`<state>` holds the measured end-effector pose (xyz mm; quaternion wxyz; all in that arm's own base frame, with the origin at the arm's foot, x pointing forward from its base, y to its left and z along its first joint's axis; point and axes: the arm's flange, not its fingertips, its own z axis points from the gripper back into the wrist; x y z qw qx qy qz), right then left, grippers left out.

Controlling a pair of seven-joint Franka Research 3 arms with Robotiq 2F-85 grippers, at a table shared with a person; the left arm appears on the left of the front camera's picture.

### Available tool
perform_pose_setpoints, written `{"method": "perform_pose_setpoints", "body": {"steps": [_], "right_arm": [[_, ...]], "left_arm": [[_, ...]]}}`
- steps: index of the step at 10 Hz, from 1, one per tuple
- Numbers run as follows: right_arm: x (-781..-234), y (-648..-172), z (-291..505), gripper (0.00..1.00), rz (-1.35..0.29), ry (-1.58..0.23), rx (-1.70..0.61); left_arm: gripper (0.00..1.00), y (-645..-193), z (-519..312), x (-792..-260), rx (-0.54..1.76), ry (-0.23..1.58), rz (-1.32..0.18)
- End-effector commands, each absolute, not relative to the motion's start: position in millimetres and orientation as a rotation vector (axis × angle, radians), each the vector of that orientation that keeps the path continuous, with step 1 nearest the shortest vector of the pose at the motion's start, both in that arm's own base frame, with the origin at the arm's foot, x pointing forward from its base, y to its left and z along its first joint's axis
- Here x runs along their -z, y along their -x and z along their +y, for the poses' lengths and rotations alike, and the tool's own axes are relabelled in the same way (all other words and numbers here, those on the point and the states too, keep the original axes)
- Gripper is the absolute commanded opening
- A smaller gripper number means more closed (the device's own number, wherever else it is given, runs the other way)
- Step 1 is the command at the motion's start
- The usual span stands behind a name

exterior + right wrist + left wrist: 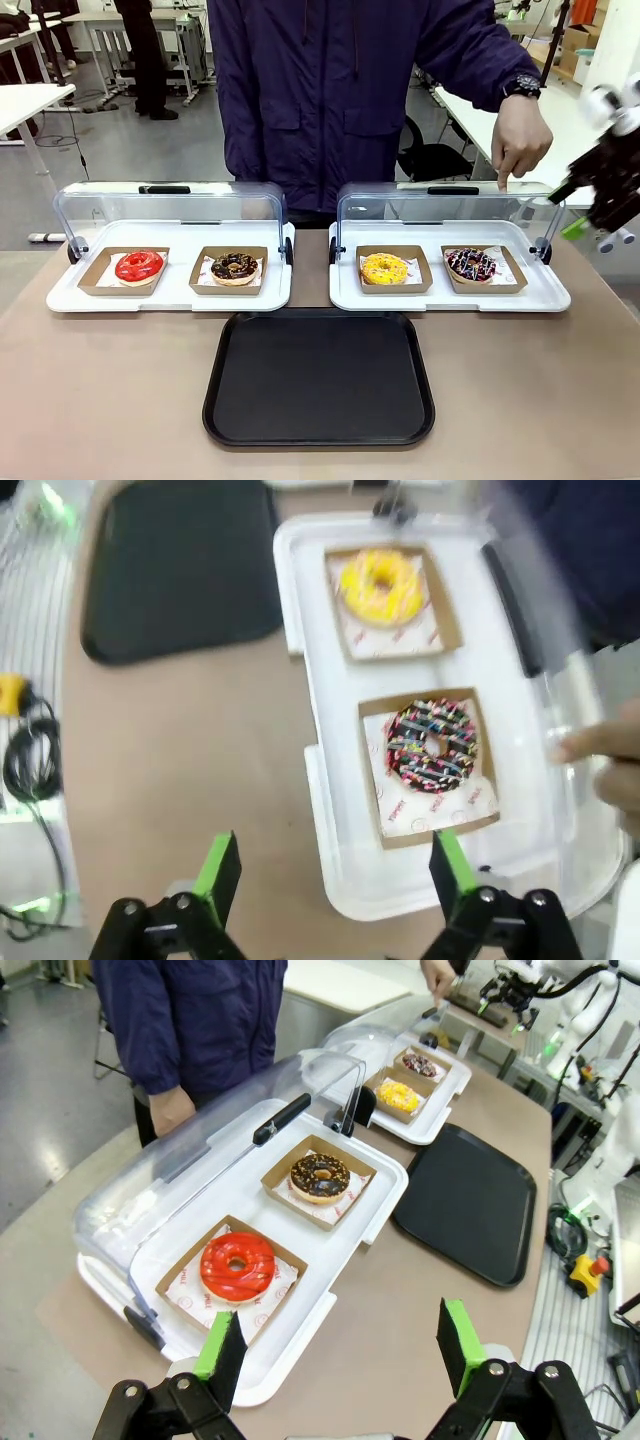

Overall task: Move the fourth donut from the left to the tray.
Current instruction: Pick up the Paper togo box containing the Donut indicated by the person and place it on the Handle tray.

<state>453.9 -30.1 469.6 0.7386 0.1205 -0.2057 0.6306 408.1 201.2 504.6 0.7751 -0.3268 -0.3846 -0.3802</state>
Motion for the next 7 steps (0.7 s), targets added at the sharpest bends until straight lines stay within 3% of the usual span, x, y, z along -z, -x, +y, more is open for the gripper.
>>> {"method": "perform_pose_setpoints", "body": {"steps": [1,4,5,7], "right_arm": [[-433,-460,-12,1.0,-0.351,-0.148,-1.398],[-395,-460,4,1.0,-0.34,-0.079,-1.406],[-394,-458,2,1.0,-0.42,-0.077,-1.407],[-396,-459,2,1.0,-0.341,-0.115,-1.434]], "left_arm": [[1.0,-407,202,-505,0.84,0.714,-0.843],[1.0,-407,202,-505,0.84,0.714,-0.843],[1.0,-407,202,-505,0.84,0.714,-0.843],[1.0,-407,202,-505,0.84,0.714,-0.843]]}}
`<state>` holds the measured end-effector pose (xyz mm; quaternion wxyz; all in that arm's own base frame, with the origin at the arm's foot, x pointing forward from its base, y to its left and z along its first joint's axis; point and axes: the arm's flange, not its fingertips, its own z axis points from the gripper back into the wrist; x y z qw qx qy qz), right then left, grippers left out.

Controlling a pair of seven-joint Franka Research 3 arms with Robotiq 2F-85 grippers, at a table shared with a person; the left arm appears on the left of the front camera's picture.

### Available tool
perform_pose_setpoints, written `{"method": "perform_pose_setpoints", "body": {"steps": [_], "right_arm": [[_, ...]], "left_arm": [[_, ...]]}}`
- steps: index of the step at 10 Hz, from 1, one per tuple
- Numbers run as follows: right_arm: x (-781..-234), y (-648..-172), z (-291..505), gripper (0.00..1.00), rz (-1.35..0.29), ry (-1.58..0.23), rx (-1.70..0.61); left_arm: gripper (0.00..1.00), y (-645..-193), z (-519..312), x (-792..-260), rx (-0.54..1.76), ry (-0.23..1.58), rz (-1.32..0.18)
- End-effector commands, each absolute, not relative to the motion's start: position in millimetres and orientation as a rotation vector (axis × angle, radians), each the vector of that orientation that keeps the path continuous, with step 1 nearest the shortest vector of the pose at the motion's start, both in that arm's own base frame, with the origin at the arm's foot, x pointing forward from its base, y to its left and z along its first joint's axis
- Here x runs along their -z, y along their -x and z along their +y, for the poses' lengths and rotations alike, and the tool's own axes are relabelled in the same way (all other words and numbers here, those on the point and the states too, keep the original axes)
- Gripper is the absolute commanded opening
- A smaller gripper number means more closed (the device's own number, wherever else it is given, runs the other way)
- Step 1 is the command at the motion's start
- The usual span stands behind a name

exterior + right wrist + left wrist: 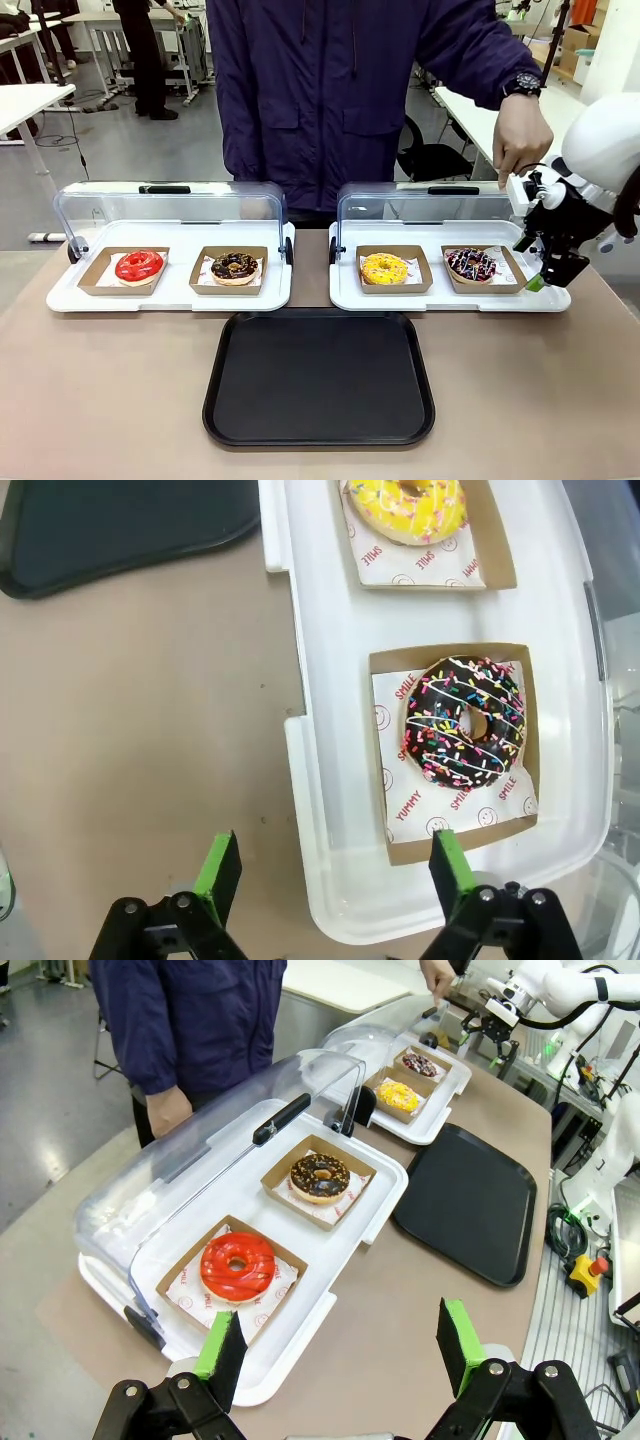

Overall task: Move the fourth donut from the left to the tray.
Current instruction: Pick up the Paper togo box containing the Donut indicated by the person and place it on the Handle tray.

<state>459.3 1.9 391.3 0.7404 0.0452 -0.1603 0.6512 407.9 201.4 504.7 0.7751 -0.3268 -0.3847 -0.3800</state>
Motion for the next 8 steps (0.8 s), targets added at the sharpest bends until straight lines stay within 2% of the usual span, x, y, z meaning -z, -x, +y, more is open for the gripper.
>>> {"method": "perform_pose_setpoints", "body": {"steps": [1,3,5,8], "right_arm": [[-396,-459,2,1.0,-0.341,-0.115,-1.434],[-392,-459,2,1.0,-0.349,-0.105,-1.429],[-376,-461,13,1.0,-0.339,0.004,-1.441],[-357,-471,14,1.0,-0.328,0.06,-1.5]], "left_arm": [[1.0,-407,202,-505,0.84,0.714,-0.843],[1.0,-407,202,-505,0.84,0.714,-0.843],[1.0,-407,202,-505,0.84,0.714,-0.843],[1.0,-407,202,-505,0.84,0.714,-0.843]]}}
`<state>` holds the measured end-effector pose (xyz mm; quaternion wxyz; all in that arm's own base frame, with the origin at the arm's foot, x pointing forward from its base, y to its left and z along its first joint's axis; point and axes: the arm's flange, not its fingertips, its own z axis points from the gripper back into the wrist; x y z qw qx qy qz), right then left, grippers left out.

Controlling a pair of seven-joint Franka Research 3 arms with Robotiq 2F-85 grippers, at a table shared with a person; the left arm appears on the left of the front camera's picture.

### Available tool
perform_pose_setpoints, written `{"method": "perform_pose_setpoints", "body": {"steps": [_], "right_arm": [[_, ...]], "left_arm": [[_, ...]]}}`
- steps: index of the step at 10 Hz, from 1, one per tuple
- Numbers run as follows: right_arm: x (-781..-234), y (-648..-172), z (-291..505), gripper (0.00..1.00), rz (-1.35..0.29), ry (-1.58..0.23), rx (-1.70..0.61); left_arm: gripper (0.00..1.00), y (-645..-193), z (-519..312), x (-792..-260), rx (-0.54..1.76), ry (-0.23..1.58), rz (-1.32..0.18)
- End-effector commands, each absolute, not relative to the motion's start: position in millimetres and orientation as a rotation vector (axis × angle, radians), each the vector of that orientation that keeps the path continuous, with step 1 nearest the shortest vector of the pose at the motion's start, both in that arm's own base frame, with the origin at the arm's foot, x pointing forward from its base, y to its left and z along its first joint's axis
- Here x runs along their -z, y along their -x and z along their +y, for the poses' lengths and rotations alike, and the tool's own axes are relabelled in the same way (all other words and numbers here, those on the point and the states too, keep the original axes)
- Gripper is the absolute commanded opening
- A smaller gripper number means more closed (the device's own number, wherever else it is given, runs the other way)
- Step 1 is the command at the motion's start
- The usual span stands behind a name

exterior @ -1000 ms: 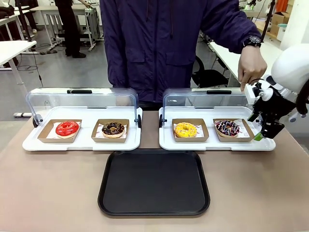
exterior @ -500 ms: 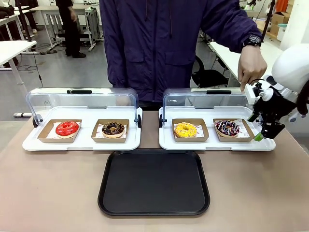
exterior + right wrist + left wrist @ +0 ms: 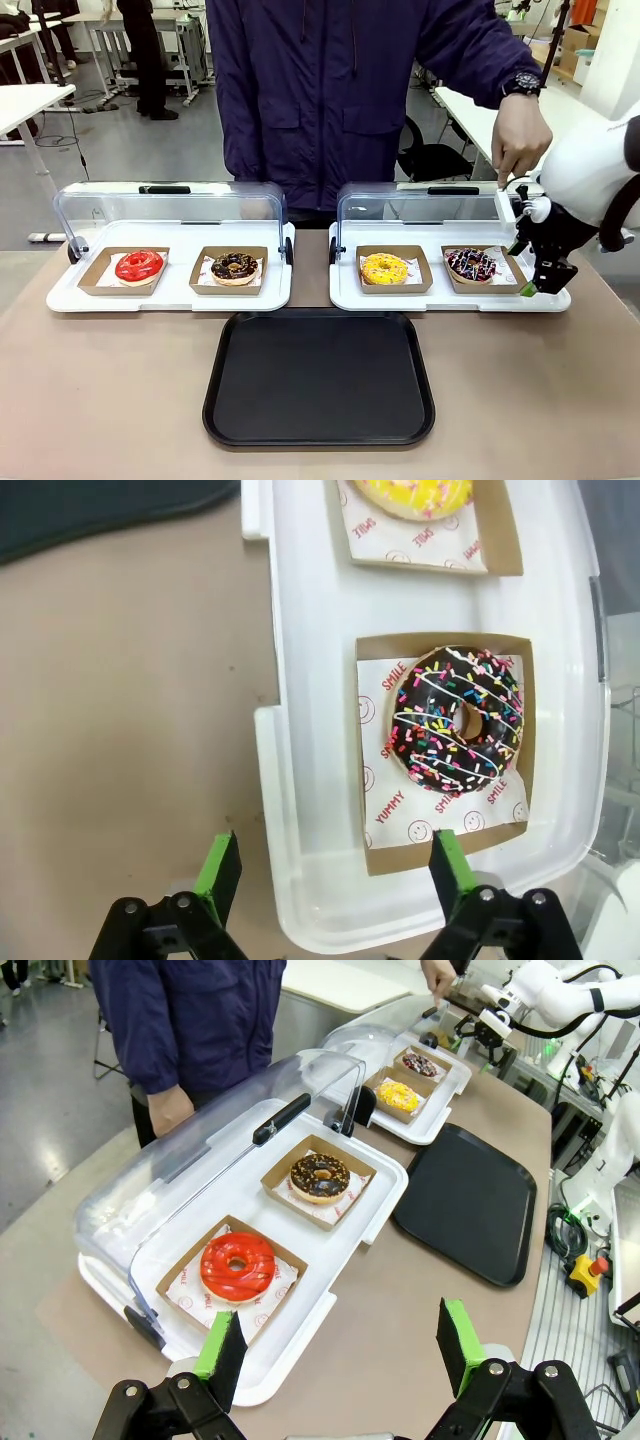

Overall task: Move the fourth donut from the left to the tray.
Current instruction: Pick up the Paper togo box containing the Donut indicated by the person and place it on the Handle tray.

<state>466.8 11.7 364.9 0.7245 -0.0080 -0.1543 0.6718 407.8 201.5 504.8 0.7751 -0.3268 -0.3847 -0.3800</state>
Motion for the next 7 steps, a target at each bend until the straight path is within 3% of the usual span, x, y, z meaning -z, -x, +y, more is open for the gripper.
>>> {"method": "perform_pose_setpoints", "body": {"steps": [1,7], "right_arm": [[-353,-476,12,1.0,-0.314,0.086,-1.505],[-329,-500,4,1.0,-0.308,0.126,-1.529]], "left_arm": [[1.0,-407,202,-505,0.84,0.714,-0.843],[1.0,-407,202,-505,0.84,0.714,-0.843]]}}
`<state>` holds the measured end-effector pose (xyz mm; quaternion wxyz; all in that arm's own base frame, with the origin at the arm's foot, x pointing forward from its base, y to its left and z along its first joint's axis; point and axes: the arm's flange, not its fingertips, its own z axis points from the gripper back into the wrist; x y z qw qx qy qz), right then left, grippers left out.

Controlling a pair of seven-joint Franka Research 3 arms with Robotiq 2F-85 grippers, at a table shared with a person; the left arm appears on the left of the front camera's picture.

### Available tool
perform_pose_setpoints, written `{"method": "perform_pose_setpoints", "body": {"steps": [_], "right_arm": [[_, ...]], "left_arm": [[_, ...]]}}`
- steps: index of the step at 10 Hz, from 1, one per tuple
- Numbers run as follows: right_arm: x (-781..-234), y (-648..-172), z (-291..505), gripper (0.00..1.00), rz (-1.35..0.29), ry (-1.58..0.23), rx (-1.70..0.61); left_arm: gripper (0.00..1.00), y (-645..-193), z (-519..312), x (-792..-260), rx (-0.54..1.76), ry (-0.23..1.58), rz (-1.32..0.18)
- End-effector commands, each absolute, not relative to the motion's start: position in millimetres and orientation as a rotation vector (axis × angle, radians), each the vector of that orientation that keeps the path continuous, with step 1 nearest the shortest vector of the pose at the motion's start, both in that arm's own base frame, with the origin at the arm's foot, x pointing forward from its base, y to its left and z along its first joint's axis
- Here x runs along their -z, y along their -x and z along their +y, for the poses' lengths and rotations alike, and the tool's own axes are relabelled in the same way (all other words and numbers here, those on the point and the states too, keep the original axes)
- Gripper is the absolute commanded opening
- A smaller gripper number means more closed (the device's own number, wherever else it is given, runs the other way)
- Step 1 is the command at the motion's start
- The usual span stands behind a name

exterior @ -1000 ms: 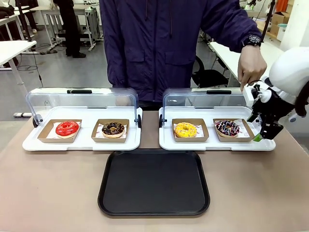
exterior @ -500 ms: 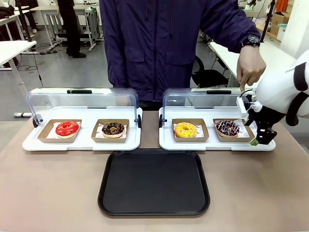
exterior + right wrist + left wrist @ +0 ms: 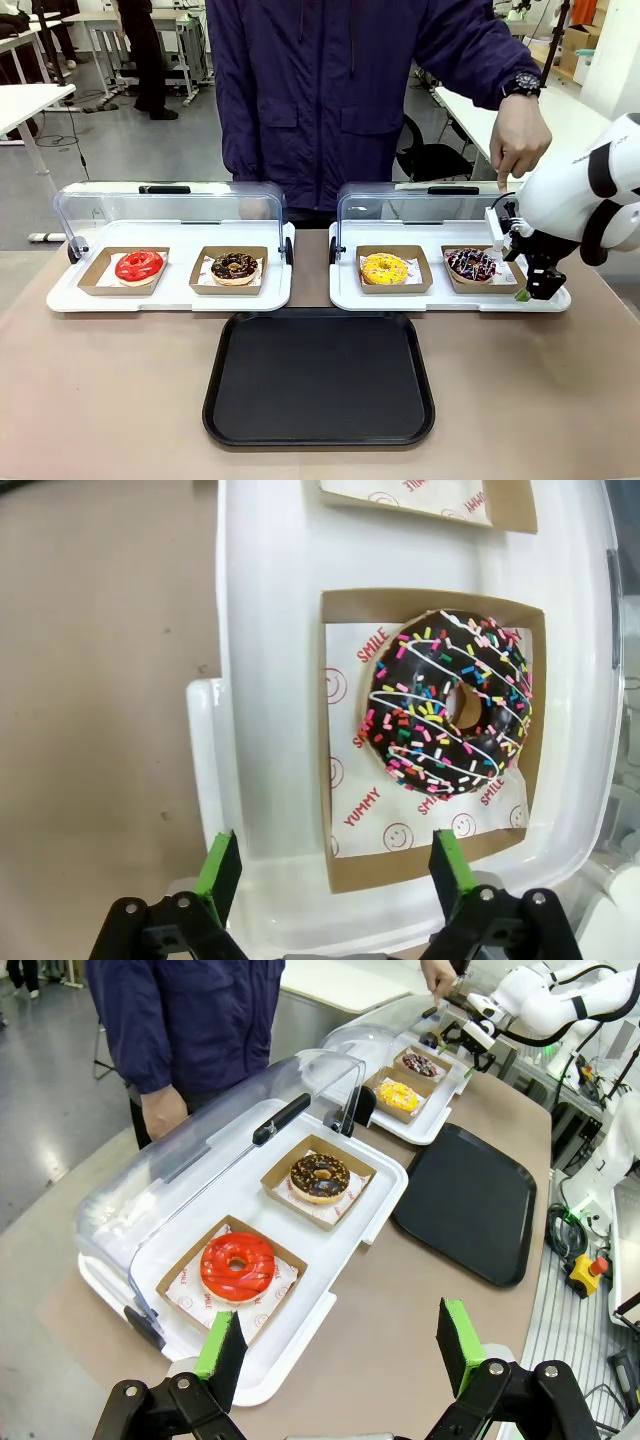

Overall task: Move the fourth donut from the left to the tray.
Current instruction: Pick up the Paper togo box containing the Donut indicated by the person and place it on the Handle tray.

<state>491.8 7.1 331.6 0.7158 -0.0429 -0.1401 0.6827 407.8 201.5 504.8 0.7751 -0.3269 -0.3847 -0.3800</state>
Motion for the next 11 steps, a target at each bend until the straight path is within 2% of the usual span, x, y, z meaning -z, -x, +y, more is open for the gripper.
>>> {"method": "perform_pose_setpoints", "body": {"steps": [1,10,11], "right_arm": [[-326,-506,3,1.0,-0.302,0.14,-1.526],[-307,-525,-4,1.0,-0.276,0.12,-1.518],[-308,-525,-4,0.42,-0.271,0.114,-1.519]], "left_arm": [[1.0,-407,202,-505,0.84,0.714,-0.843],[1.0,-407,202,-505,0.84,0.714,-0.843],[1.0,-407,202,-505,0.84,0.714,-0.843]]}}
